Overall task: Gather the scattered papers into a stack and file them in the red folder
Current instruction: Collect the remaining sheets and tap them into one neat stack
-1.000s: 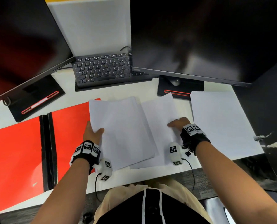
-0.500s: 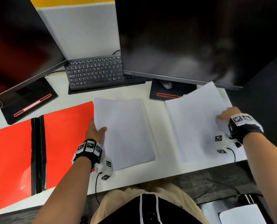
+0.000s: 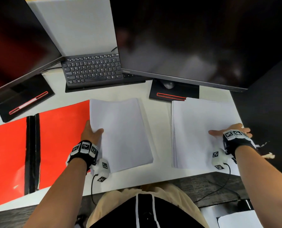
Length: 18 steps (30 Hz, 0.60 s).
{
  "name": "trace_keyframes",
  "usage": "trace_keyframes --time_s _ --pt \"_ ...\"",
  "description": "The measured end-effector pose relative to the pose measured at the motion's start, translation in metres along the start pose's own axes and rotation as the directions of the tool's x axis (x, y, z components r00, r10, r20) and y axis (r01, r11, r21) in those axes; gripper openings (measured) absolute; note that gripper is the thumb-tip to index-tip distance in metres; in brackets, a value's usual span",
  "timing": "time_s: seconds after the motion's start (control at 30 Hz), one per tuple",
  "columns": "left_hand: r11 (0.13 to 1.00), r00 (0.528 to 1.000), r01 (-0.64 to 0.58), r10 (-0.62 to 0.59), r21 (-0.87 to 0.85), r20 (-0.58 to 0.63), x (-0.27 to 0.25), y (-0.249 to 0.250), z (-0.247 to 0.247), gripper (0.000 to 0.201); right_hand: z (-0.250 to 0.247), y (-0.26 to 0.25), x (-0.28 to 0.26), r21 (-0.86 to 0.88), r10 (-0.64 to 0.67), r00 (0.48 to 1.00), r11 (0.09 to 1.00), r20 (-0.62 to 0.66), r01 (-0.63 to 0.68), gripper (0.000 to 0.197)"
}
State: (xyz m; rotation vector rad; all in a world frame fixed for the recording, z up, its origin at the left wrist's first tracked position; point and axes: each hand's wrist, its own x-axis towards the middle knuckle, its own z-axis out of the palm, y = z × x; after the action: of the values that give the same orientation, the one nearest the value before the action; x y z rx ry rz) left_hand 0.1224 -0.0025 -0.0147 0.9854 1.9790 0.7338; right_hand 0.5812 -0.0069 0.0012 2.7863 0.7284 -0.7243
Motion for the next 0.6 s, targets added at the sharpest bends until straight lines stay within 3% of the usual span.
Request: trace_keyframes --time_s 0.2,0.33,0.4,0.5,0.6 --pt "1.000 1.000 0.016 -0.016 -0.003 0.000 0.000 0.000 0.002 0.053 0.000 0.006 0.004 -0.038 -0.031 0.996 0.999 0.079 0.034 0.138" --pt "1.000 1.000 0.024 -0.024 0.010 0.005 0.003 -0.001 0.002 0.054 0.030 0.019 0.067 -0.003 -0.064 0.992 0.998 0.112 0.065 0.156" --pt "0.999 0.999 0.036 -0.036 0.017 0.003 0.003 -0.002 0.002 0.053 0.032 0.017 0.068 0.074 -0.077 0.993 0.995 0.089 0.071 0.146" --pt "0.999 0.999 0.039 -0.039 0.021 0.004 0.004 -0.002 0.001 0.053 0.005 -0.002 -0.004 0.185 -0.077 0.992 0.981 0.099 0.057 0.106" --pt "0.999 0.999 0.026 -0.026 0.036 0.019 0.004 -0.004 0.000 0.054 0.000 -0.007 -0.015 0.265 -0.144 0.985 0.957 0.091 0.115 0.079"
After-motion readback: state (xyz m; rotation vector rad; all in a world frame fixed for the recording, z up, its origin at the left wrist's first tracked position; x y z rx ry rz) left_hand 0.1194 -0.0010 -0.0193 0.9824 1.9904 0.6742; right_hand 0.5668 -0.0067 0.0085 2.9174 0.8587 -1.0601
